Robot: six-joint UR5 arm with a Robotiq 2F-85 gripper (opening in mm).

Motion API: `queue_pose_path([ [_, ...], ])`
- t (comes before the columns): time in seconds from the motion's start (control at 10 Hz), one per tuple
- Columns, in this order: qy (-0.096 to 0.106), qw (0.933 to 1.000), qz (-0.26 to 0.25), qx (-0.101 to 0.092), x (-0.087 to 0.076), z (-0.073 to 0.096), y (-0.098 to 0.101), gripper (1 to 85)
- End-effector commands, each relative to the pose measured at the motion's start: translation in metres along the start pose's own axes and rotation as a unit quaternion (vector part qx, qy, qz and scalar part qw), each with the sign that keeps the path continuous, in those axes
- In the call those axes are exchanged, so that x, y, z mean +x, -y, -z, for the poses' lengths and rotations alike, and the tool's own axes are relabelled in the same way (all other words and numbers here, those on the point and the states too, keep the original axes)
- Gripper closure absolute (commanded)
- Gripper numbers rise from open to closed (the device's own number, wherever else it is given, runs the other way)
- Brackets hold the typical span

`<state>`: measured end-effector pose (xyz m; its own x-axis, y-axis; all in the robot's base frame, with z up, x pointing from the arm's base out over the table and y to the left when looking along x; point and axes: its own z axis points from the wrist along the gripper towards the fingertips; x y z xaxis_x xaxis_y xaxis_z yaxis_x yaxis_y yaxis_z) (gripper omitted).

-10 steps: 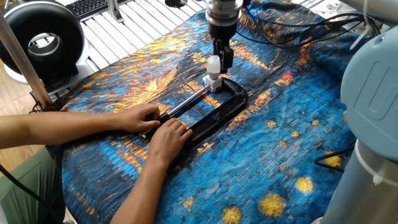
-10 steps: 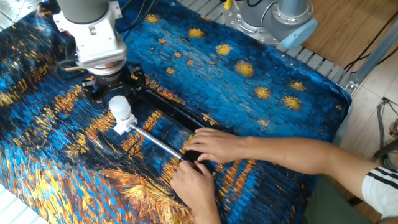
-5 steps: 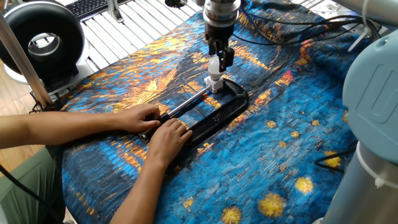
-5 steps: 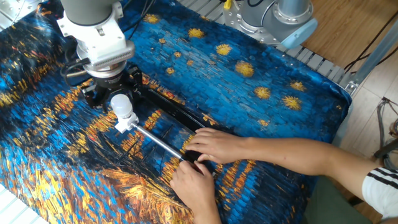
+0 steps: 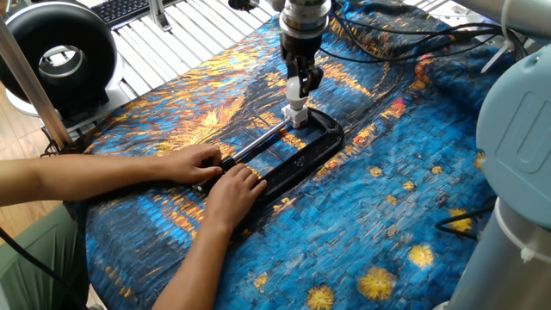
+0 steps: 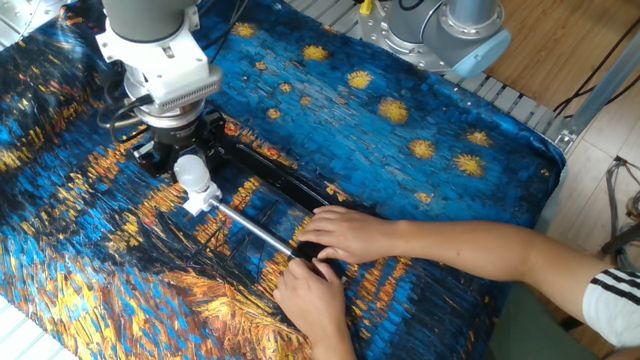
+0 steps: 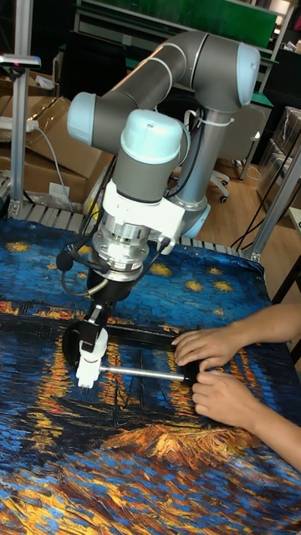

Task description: Install the light bulb by rotating it

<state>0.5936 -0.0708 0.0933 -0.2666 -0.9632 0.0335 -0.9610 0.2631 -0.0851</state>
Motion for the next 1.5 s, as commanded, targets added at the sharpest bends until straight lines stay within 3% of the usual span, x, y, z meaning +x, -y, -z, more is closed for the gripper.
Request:
queue_pose_path([
  [0.0, 0.009, 0.9998, -0.019, 0.007, -0.004, 0.001, 0.002, 45.3],
  [0.3, 0.031, 0.9954, -0.09, 0.006, -0.011, -0.002, 0.003, 59.0],
  [0.6, 0.03, 0.9851, -0.169, -0.01, -0.004, 0.0, -0.002, 61.3],
  [0.9, 0.04, 0.9615, -0.271, -0.023, -0.005, 0.001, -0.003, 64.7],
  [1.1, 0.059, 0.9391, -0.337, -0.037, -0.013, -0.002, -0.003, 64.7],
  [1.4, 0.059, 0.9075, -0.413, -0.046, -0.012, -0.001, -0.004, 64.7],
])
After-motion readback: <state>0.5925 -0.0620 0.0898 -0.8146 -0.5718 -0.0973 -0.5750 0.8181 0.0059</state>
